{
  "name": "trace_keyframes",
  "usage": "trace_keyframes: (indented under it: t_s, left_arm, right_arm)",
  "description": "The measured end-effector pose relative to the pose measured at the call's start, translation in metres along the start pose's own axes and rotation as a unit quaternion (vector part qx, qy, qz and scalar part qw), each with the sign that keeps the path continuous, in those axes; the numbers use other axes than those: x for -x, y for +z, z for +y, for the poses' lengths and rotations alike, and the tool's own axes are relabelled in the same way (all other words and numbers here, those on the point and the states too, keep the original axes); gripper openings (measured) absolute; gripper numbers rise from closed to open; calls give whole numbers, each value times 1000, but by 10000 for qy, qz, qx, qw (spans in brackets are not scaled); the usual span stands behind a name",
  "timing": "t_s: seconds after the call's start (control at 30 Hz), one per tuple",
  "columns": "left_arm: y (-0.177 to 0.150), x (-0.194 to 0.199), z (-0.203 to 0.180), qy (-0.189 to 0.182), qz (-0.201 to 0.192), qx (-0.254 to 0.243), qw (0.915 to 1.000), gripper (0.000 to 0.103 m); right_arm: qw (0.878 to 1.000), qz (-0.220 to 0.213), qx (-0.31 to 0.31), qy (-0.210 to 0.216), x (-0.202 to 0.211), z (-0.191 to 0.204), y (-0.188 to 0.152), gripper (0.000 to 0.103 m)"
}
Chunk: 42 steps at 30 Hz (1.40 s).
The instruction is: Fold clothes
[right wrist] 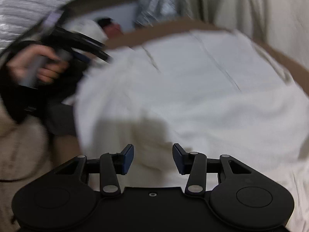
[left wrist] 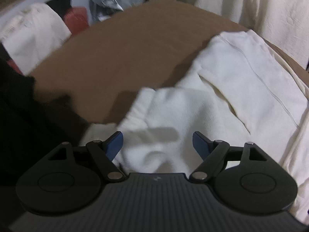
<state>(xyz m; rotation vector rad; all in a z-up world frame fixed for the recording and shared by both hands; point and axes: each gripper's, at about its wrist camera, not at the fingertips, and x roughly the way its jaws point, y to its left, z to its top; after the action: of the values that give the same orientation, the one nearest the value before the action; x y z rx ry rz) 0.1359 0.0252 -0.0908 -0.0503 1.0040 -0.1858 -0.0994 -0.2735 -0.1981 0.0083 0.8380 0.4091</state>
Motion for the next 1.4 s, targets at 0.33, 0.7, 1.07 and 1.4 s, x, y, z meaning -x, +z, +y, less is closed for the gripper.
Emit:
trace_keyframes:
  t_s: [0.33,0.7,1.07,1.4]
  left_arm:
    - [-20,2,0,-247,-471,682,9963,0]
    - [-34,50,36,-179,-940,1059,9898,4]
    - [-41,10,13,-71,110,766,9970,66]
    - [-59,-33,6,-1666,1191,1967,9588,94]
  right_arm:
    - [9792,483,1971,42,-42,87,-25,64]
    - [9739,-655,1948,-960,6,72,-7,7]
    - [9815,-287,-37,-1894,3,-30,16,6]
    - [9756,18,-1553,-1553,3,-80,-20,5]
